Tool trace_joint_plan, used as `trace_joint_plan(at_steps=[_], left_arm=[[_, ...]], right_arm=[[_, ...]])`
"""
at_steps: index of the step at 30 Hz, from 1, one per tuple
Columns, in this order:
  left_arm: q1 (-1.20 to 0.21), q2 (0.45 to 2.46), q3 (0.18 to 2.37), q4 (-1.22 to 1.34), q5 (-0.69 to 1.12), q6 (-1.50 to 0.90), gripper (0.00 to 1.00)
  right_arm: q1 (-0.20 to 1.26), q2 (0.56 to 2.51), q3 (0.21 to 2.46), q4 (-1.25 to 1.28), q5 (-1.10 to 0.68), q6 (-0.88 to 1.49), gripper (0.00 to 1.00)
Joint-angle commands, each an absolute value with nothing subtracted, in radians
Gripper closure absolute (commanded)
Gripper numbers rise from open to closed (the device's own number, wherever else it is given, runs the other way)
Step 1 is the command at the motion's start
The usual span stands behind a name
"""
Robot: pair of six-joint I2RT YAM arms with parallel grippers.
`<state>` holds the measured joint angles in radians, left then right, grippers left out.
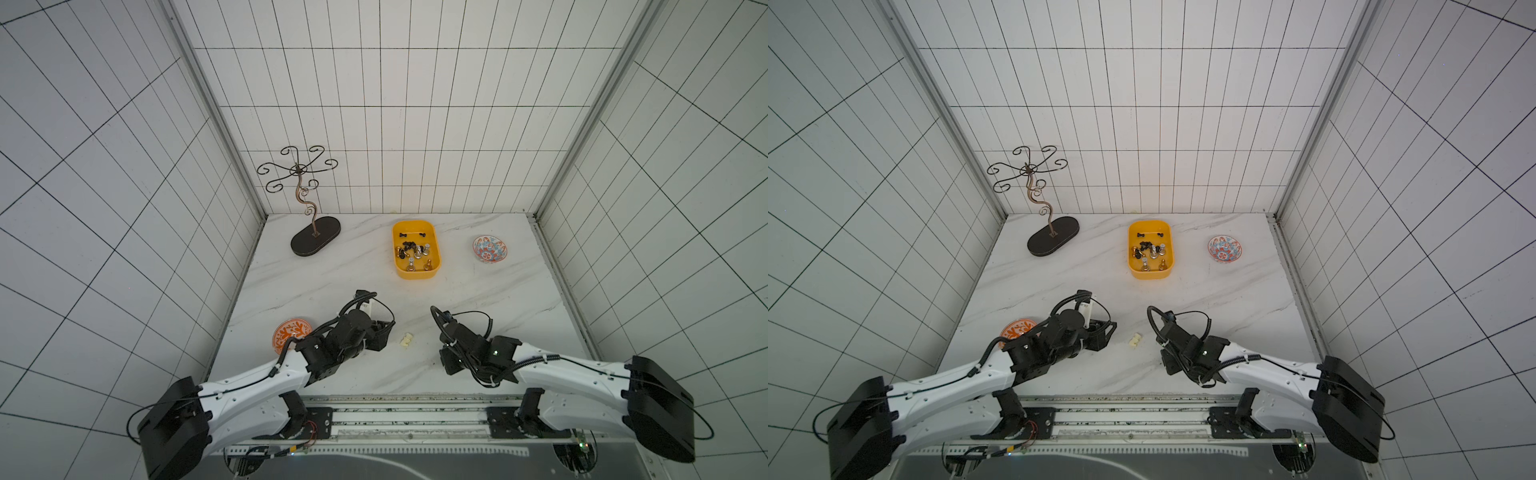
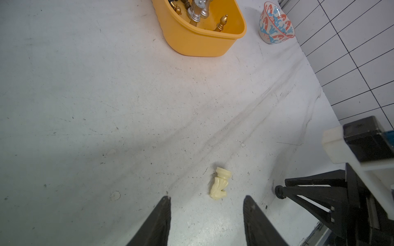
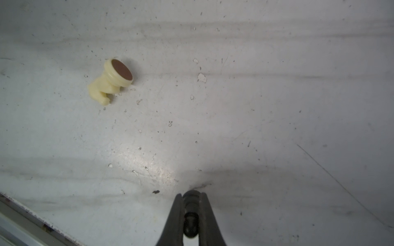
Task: Put the chess pieces into the storage box
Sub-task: Pick up the chess piece at the center of the board, then place the chess piece in the storage box.
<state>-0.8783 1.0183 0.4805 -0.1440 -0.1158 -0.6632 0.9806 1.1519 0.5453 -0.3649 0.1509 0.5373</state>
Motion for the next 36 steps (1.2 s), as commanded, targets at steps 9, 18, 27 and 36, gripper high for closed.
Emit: trace_joint_plan(at_steps=[9, 18, 27, 36], left_arm=[[-0.884, 1.042, 0.59, -0.232, -0.122, -0.627, 0.46], [-0.884, 1.033, 0.597, -0.268, -0.096, -0.629, 0.46], [-0.888, 1.045, 0.571, -0.273, -0.076, -0.634, 0.46], [-0.89, 1.049, 0.55, -0.27, -0.063, -0.634, 0.46]], right_arm=[[0.675, 1.381, 1.037, -0.346, 0.098, 0.214, 0.9], [0.476, 1.758, 1.472, -0.264, -0.01, 0.101, 0.91], [0.402, 2.108, 1.868, -0.25, -0.073, 0.09, 0.91], [0.389, 2.333, 2.076, -0.223, -0.118, 0.106, 0.91]])
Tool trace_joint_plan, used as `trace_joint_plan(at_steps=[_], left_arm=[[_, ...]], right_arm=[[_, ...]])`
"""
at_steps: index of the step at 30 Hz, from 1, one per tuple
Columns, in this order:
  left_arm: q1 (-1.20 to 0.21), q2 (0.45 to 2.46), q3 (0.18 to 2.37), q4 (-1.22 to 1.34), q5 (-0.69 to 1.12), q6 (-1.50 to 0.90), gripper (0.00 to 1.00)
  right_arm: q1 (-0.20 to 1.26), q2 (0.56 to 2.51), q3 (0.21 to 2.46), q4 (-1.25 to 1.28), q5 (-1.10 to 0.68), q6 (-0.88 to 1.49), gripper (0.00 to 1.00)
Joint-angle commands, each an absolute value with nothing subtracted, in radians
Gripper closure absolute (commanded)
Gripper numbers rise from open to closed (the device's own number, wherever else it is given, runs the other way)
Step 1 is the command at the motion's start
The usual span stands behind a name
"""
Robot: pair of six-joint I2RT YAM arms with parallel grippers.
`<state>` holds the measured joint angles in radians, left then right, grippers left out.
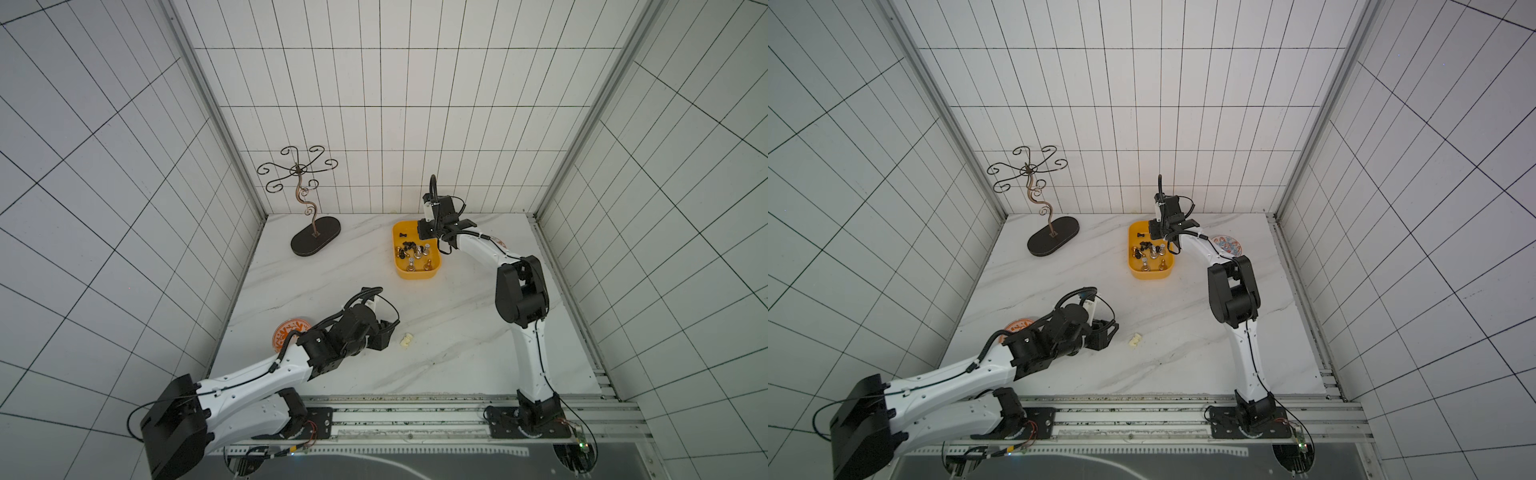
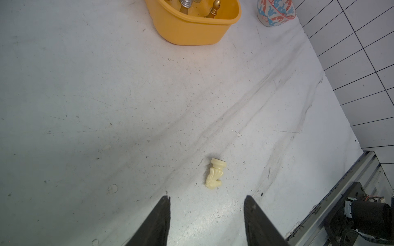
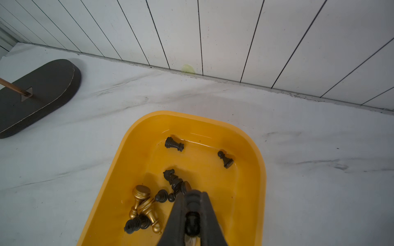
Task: Put the chess pieces into the storage box
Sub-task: Place the chess piece in the storage box.
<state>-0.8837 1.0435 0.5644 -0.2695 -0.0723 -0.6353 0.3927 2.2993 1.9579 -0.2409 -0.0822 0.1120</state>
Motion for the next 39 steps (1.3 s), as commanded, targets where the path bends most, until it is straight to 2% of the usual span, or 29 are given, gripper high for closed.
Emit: trace_joint_plan(at_steps=[1, 12, 23, 30, 39], left_arm=[[-0.89, 1.049, 0.547, -0.269, -0.063, -0.633, 0.46], [-0.89, 1.061, 0.547, -0.268, -0.041, -0.624, 0.45], [-0.894, 1.066, 0.538, -0.269, -0.031, -0.627, 0.44], [-0.899, 1.084, 0.542, -0.276, -0.03, -0.61, 0.43], [-0.91, 1.14, 0.569, -0.282, -0.038, -0.567, 0.42]], right_arm=[[0.39, 2.349, 2.083, -0.21, -0.13, 0.106, 0.91], [0.374, 2.455, 2.132, -0.189, -0.134, 0.14, 0.87], [0.369, 2.418, 2.139, -0.184, -0.144, 0.149, 0.69], [0.368, 2.291, 2.062, -0.162, -0.146, 0.14, 0.67], [0.367, 1.988, 1.689, -0.012, -0.144, 0.137, 0.66]])
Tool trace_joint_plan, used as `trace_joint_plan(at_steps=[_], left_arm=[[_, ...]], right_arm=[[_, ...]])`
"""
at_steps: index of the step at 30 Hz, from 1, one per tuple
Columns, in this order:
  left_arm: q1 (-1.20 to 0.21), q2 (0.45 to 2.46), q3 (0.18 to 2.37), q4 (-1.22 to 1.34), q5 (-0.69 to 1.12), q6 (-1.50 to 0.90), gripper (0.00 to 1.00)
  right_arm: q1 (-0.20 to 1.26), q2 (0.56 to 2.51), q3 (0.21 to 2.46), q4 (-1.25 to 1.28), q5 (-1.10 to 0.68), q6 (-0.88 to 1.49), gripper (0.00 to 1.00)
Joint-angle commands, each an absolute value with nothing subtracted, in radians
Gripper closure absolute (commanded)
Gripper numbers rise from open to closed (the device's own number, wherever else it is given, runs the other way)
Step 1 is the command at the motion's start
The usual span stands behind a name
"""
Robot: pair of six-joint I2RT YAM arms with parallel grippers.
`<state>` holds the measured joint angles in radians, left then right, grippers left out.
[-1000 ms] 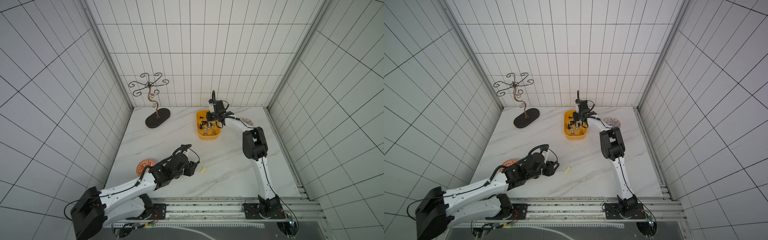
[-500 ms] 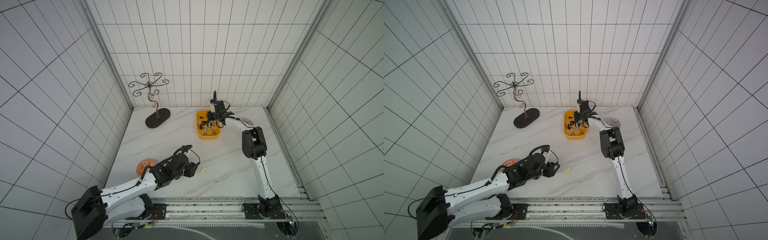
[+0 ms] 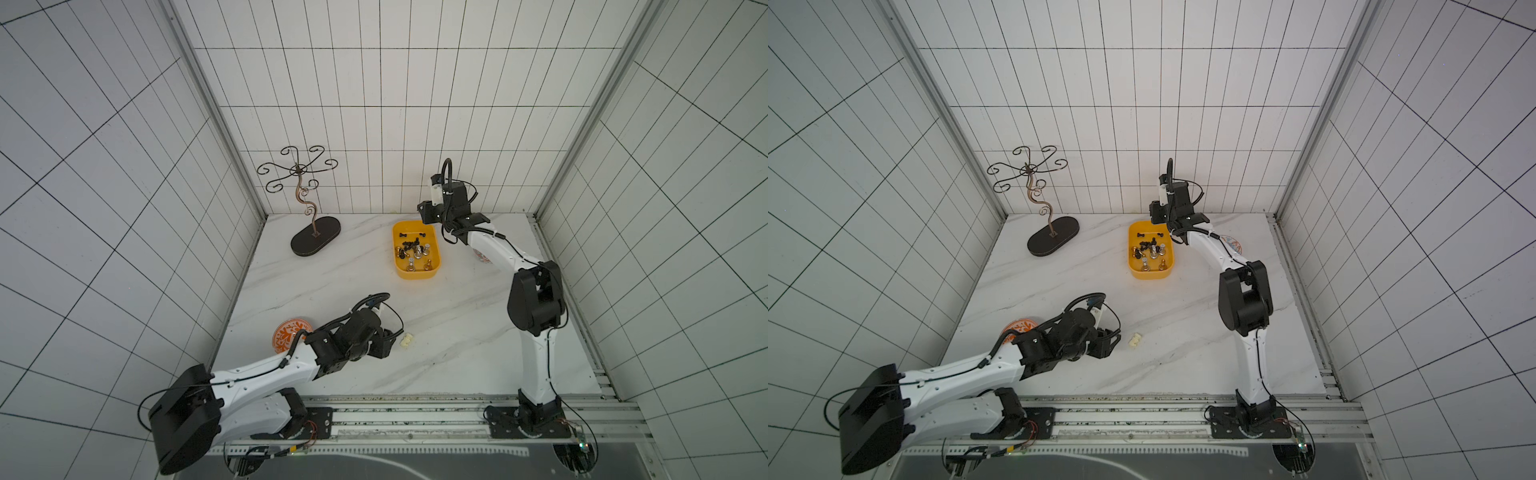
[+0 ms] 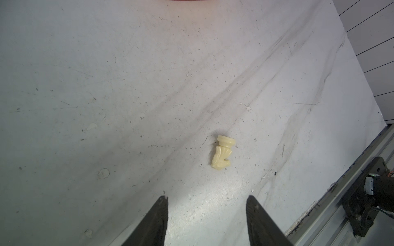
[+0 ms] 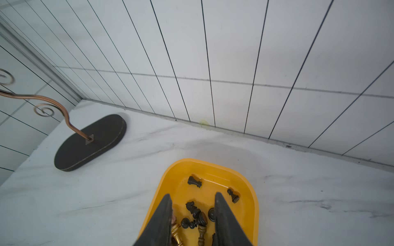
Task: Put the chess pieces into the storage box
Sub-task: Place the chess piece in the storage box, then pick up the chess piece at the center of the board.
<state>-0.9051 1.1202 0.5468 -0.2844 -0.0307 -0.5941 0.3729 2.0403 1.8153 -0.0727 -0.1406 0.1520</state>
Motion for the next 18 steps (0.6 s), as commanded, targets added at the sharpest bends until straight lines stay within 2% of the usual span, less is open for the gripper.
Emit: trace_joint_plan(at_steps=[1, 10, 18], left_arm=[[-0.91, 1.15, 0.577, -0.285, -0.035, -0.556, 0.42], [-0.914, 1.227, 0.619, -0.31, -0.019, -0.518, 0.42], [-0.919, 1.259, 0.606, -0.312, -0.023, -0.511, 0.42]], right_arm=[[0.367, 1.954, 1.639, 0.0, -0.142, 0.142, 0.65], [0.365, 1.673, 1.237, 0.064, -0.16, 0.174, 0.66], [0.365, 1.483, 0.991, 0.057, -0.118, 0.159, 0.66]])
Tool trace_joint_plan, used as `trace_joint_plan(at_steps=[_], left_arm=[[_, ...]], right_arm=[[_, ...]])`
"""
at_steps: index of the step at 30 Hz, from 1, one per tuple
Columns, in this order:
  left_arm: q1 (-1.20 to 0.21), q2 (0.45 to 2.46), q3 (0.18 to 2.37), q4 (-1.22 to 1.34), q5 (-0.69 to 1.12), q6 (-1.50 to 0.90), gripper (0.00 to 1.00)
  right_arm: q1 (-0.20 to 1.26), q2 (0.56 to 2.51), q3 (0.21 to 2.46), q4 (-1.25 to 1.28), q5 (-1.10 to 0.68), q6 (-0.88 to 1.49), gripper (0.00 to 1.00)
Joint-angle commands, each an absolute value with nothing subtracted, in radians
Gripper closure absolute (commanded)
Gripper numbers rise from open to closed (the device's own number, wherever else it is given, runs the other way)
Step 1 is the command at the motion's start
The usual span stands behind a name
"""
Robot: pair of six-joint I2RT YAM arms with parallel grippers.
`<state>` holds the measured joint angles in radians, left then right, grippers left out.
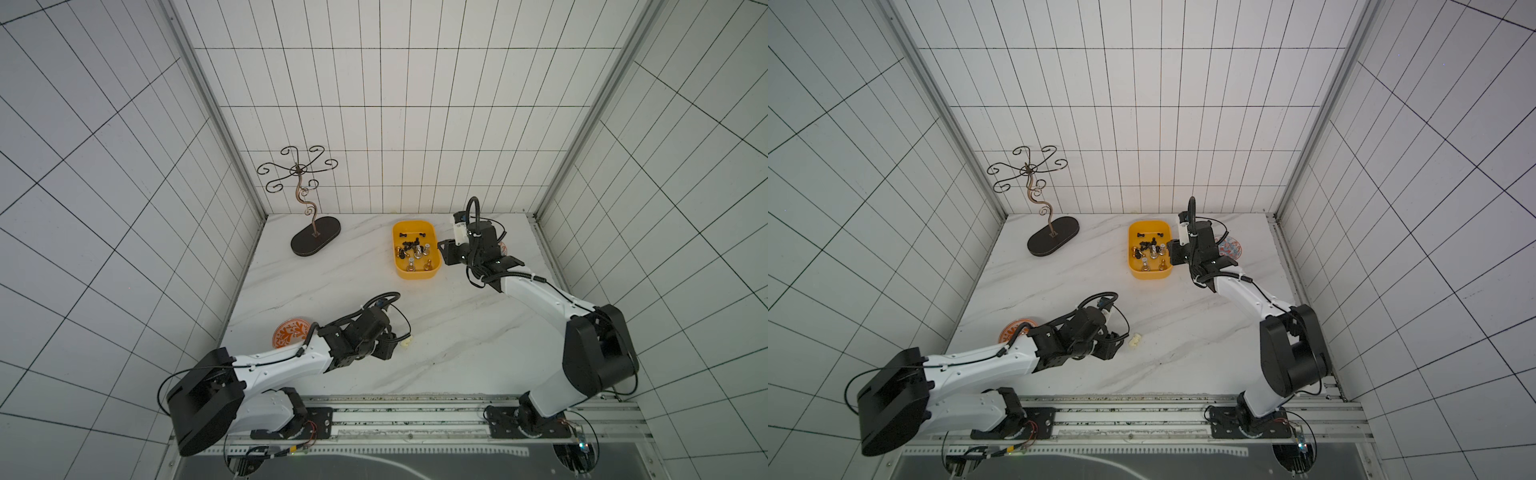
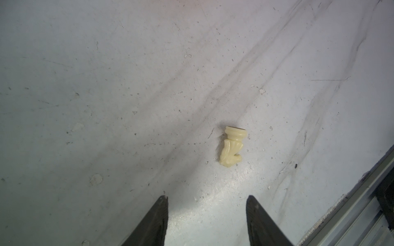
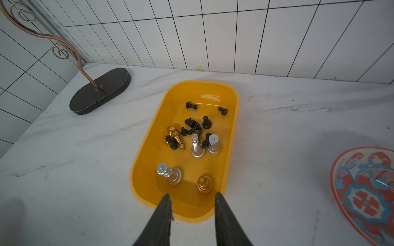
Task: Put the chess pieces into the storage box
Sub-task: Pick up the chess piece at the center of the board.
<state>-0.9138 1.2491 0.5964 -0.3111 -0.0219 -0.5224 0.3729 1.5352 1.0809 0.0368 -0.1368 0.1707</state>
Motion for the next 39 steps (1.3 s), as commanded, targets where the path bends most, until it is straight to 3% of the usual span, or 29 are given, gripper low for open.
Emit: trace_joint_plan(at_steps=[1, 14, 26, 33, 39], left_arm=[[-0.92, 1.265, 0.607, -0.309, -0.025, -0.51, 0.42], [-0.964, 1.441, 0.689, -0.239, -0.039, -0.463, 0.42], [-0.986, 1.589, 0.762, -0.193, -0.07, -0.446, 0.43], [-1.012, 1.655, 0.796, -0.196, -0.108, -0.421, 0.46], [-1.021, 1.698, 0.794, -0.196, -0.135, -0.432, 0.56]], right_arm=[[0.365, 1.462, 0.963, 0.055, -0.121, 0.166, 0.66], [0.365, 1.238, 0.671, 0.011, -0.118, 0.224, 0.67], [0.365, 1.105, 0.544, -0.04, -0.081, 0.24, 0.67], [0.365, 1.107, 0.536, -0.042, -0.083, 0.242, 0.67], [0.365, 1.114, 0.538, -0.042, -0.09, 0.236, 0.67]])
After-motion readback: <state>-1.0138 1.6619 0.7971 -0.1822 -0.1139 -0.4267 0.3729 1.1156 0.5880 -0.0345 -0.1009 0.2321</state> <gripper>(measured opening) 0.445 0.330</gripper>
